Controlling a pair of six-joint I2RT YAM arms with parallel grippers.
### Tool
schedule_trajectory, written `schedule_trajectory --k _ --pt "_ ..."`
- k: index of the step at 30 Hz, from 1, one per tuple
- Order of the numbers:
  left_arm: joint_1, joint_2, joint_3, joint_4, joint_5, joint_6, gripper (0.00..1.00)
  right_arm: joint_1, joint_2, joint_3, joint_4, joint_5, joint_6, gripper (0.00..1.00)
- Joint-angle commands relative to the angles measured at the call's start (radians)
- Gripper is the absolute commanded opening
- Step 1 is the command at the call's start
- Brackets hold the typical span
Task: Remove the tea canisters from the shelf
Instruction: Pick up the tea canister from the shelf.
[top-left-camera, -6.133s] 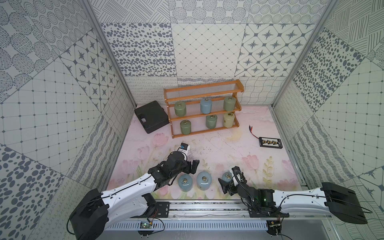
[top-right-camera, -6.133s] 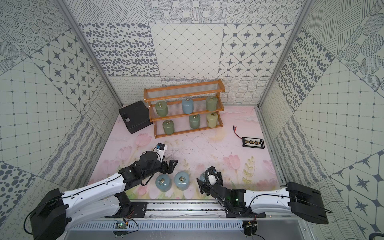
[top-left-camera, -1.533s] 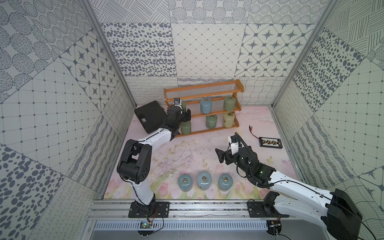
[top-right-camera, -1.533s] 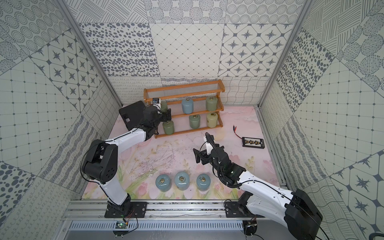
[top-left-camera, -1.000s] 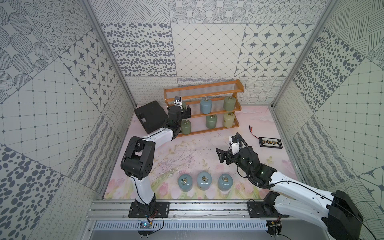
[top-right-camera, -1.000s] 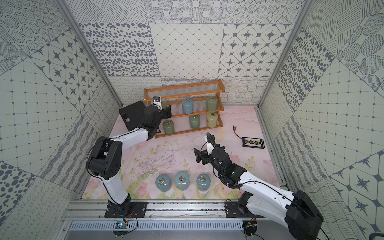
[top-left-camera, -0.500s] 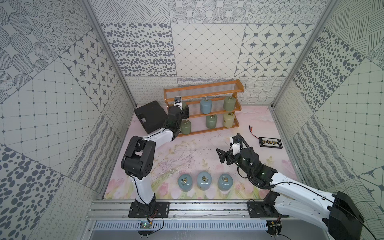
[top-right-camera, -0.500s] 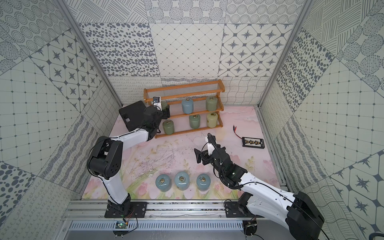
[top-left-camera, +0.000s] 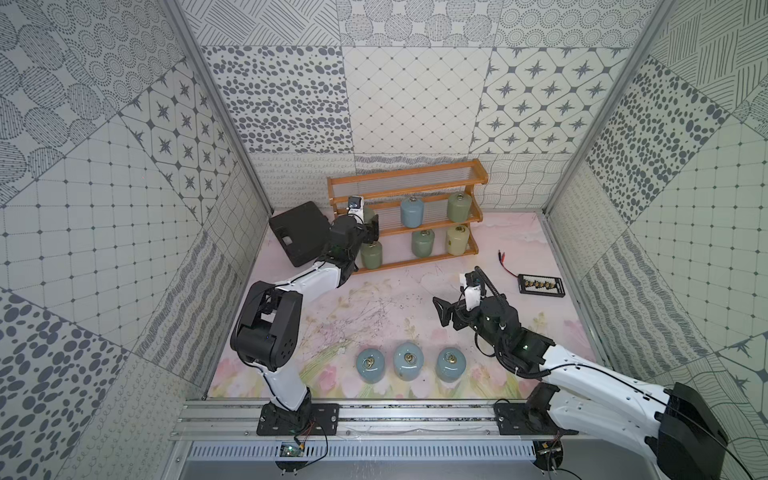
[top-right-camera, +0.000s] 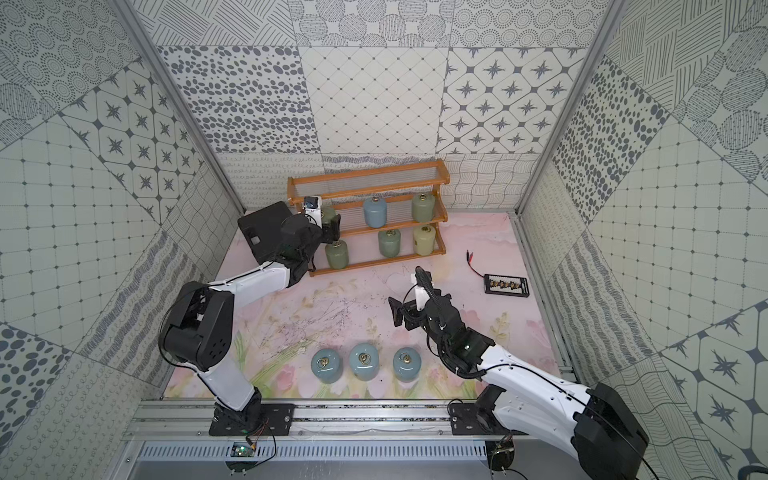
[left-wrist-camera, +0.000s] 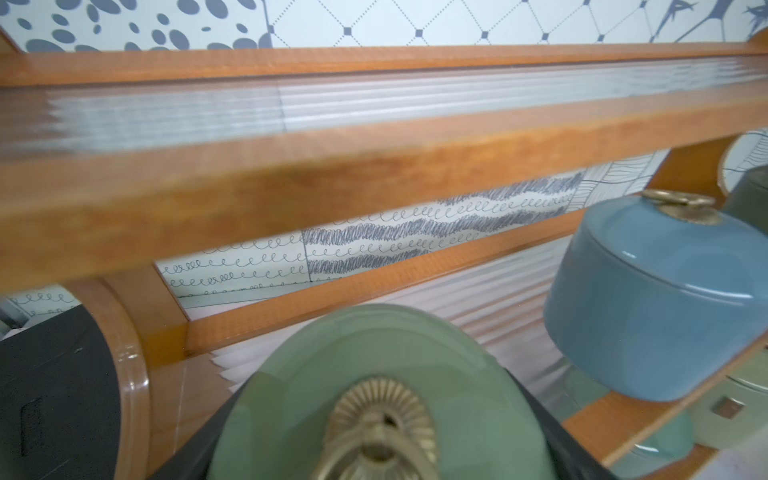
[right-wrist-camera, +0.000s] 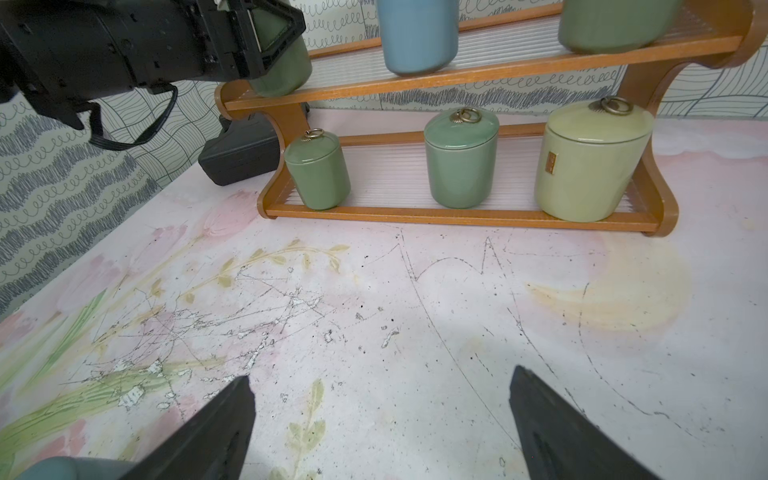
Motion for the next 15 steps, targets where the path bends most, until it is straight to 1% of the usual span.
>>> schedule_trajectory --k 1,10,15 --pt "-0.001 -0.066 -0.035 0.015 0.148 -0.054 0.67 -0.006 -0.022 -0.016 0.039 0.010 0.008 0.99" --pt "-0.030 -0.200 -0.164 -0.009 0.174 -0.093 0.66 -0.007 -0.019 -0.015 0.042 0.007 0.005 0.99" --pt "-0.048 -0.258 -0.246 -0.035 0.257 -0.091 0.66 -0.009 -0.016 -0.014 0.038 0.001 0.005 0.99"
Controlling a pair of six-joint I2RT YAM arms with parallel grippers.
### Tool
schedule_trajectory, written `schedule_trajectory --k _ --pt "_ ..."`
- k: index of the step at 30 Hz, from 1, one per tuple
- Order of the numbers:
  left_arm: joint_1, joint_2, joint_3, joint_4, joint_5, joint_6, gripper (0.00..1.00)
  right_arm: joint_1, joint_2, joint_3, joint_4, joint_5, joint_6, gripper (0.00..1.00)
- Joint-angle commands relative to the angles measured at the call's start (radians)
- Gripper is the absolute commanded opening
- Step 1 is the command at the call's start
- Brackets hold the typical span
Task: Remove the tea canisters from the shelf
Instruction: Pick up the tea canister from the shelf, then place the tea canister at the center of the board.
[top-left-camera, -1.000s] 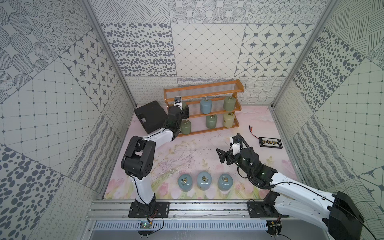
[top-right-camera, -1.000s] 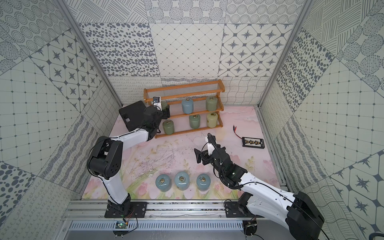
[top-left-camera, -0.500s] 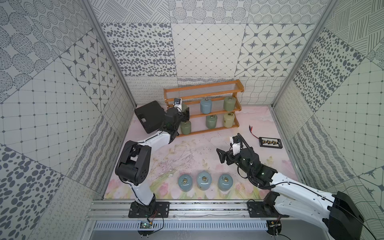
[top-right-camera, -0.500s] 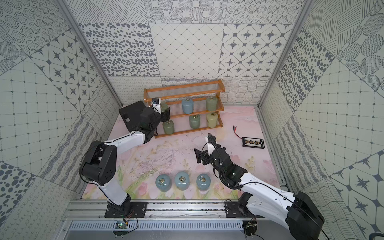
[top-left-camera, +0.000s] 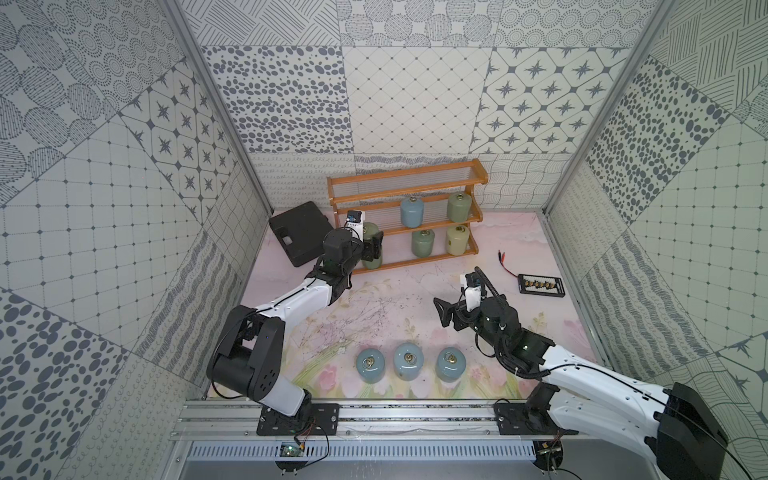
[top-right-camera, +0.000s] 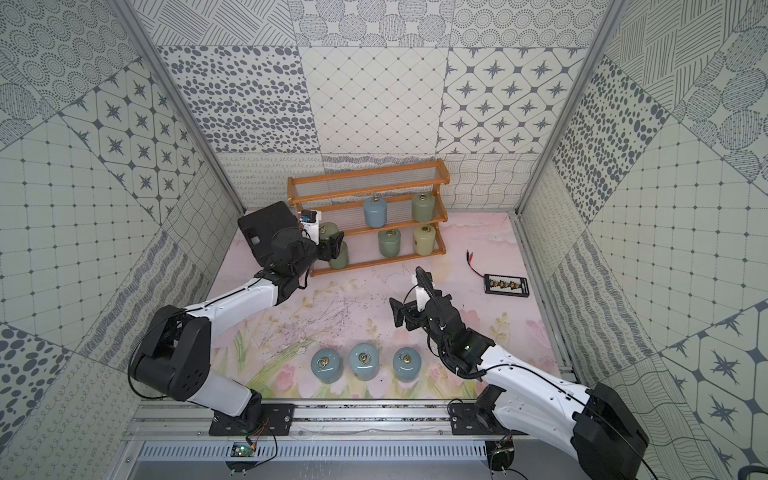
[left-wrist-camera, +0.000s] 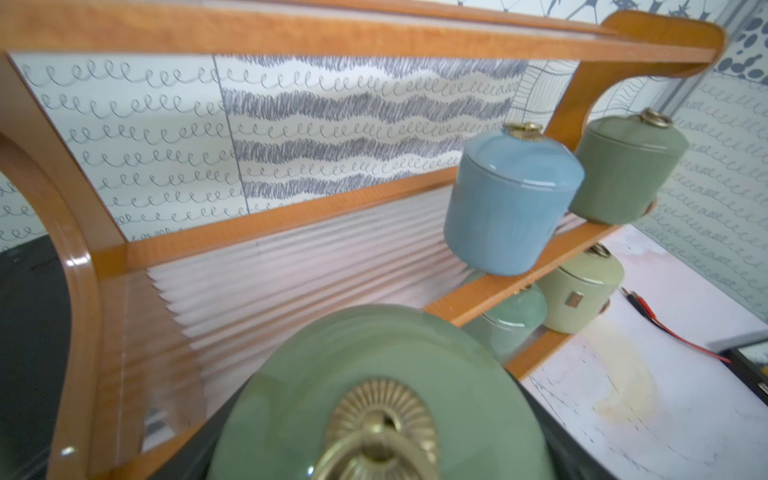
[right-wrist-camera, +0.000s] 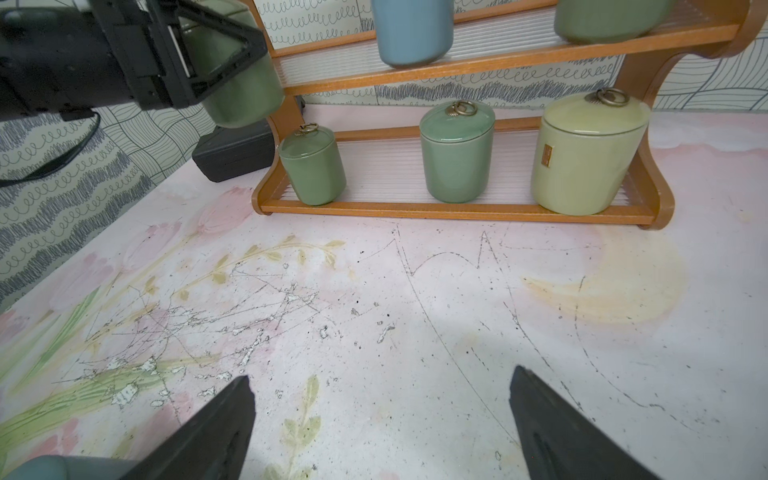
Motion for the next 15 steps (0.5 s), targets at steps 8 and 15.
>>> schedule_trajectory --k 8,15 --pt "-0.035 -0.112 -0.180 0.019 0.221 -0.049 0.66 -0.009 -0.014 -0.008 0.034 0.001 -0.003 0.99" --pt "-0.072 -0.094 -0.223 0.042 0.352 -0.046 0.66 -0.010 -0.013 -0.018 0.035 0.000 0.004 0.99"
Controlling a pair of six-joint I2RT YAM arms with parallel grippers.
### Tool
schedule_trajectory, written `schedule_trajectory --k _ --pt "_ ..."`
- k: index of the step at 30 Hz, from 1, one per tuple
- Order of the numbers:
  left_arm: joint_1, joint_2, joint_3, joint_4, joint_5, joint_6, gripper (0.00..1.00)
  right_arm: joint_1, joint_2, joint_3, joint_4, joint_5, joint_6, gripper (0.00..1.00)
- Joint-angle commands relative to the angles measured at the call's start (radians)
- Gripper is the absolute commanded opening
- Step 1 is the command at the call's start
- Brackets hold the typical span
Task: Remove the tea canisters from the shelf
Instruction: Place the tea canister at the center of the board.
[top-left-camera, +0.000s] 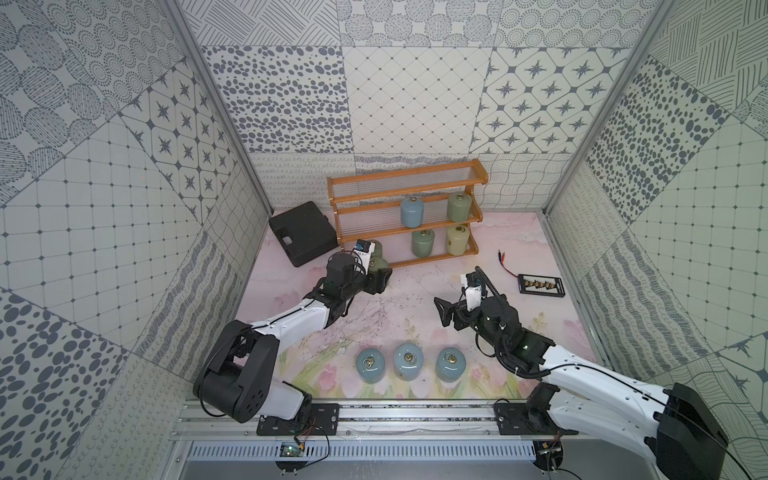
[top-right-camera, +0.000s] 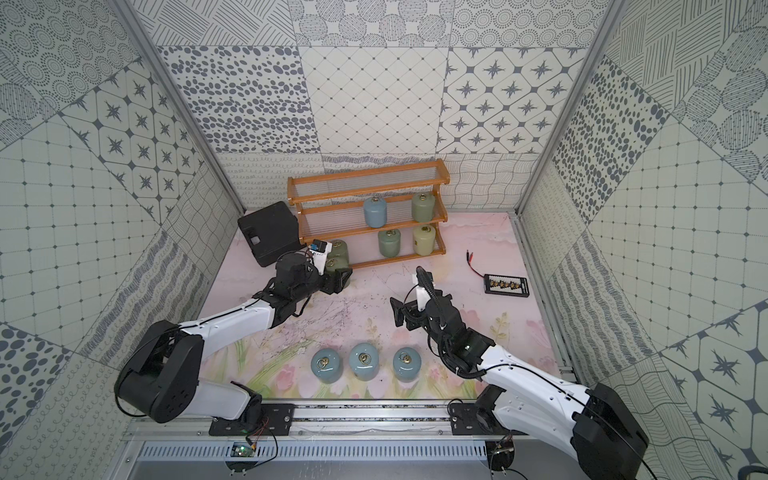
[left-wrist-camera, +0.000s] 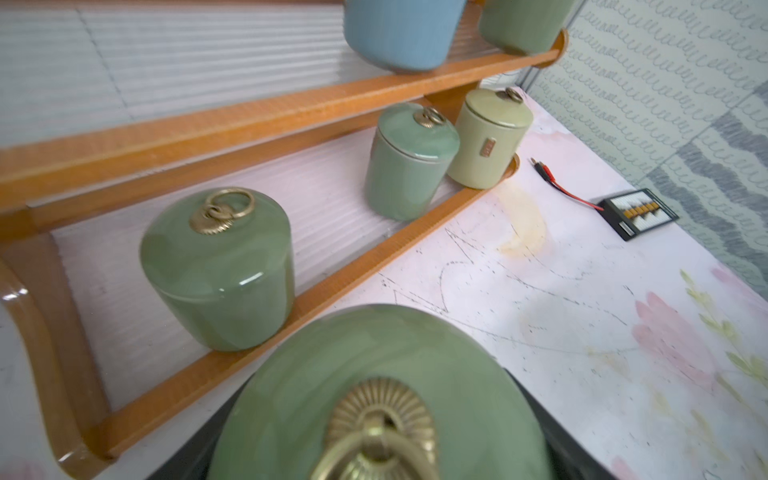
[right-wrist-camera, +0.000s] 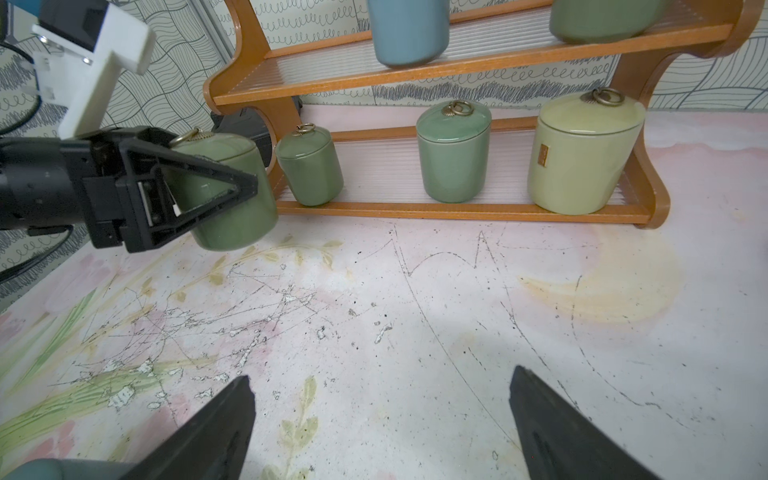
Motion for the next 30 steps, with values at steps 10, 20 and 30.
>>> schedule_trajectory --k 10,20,30 --pt "-0.060 0.098 -0.010 0.175 0.319 -0.010 0.65 -0.004 -0.028 -0.022 0.020 0.009 0.004 1.00" --pt "-0.109 0.194 -0.020 0.248 0.335 -0.003 0.65 -0.006 -0.043 -0.024 0.004 0.016 0.005 0.99" --pt "-0.138 0.235 -0.060 0.320 0.341 -0.004 0.65 -0.006 -0.045 -0.025 -0.002 0.017 0.009 0.99"
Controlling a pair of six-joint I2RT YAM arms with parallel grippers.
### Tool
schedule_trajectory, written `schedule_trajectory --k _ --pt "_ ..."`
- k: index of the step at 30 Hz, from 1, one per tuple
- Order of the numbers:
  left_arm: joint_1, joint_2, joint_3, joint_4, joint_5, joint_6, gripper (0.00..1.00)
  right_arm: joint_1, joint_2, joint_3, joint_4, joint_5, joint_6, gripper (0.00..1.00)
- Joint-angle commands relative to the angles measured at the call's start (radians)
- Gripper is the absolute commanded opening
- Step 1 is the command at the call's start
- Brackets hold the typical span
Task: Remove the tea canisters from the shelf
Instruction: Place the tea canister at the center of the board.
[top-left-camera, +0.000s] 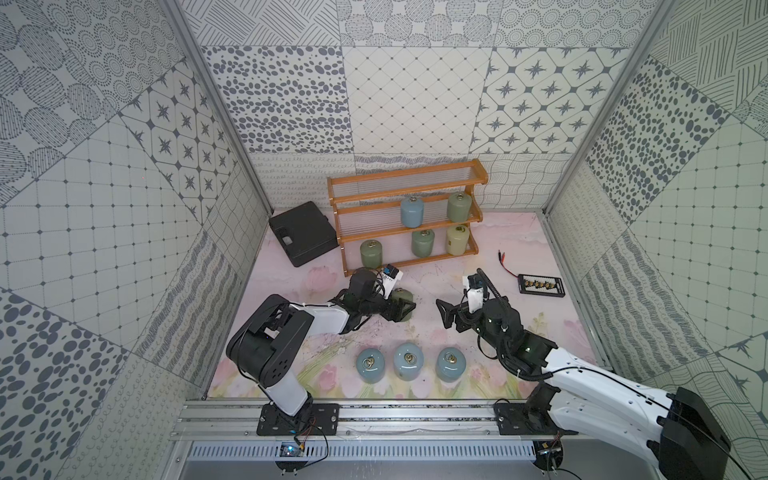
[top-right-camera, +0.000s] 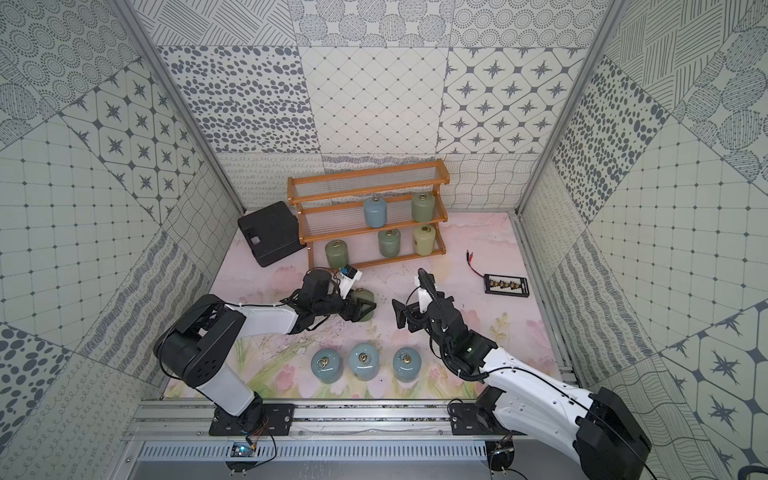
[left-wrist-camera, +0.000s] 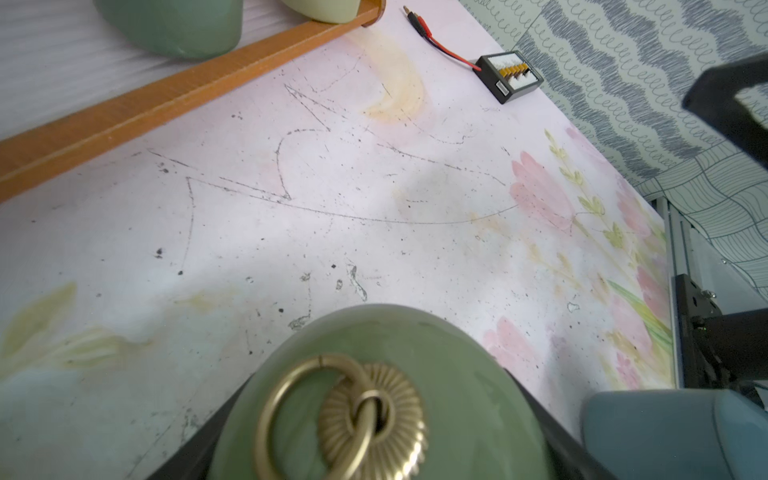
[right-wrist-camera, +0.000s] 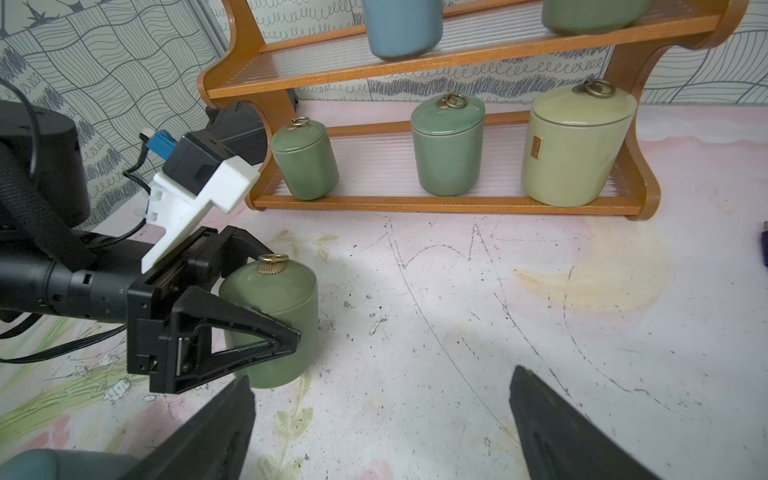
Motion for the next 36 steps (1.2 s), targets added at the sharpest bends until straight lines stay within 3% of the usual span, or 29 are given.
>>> schedule_trajectory --k 1,17,36 --pt "-0.010 0.006 -0.015 0.200 0.071 0.001 0.65 -0.004 -0.016 -0.008 0.021 0.012 0.008 0.99" --pt "-0.039 0.036 -0.038 0.219 0.085 0.018 0.65 -0.004 -0.006 -0.007 0.024 0.011 0.014 0.99" --pt "-0.058 -0.003 -0.117 0.211 0.029 0.045 0.79 -0.003 0.004 -0.008 0.032 0.002 0.021 0.99"
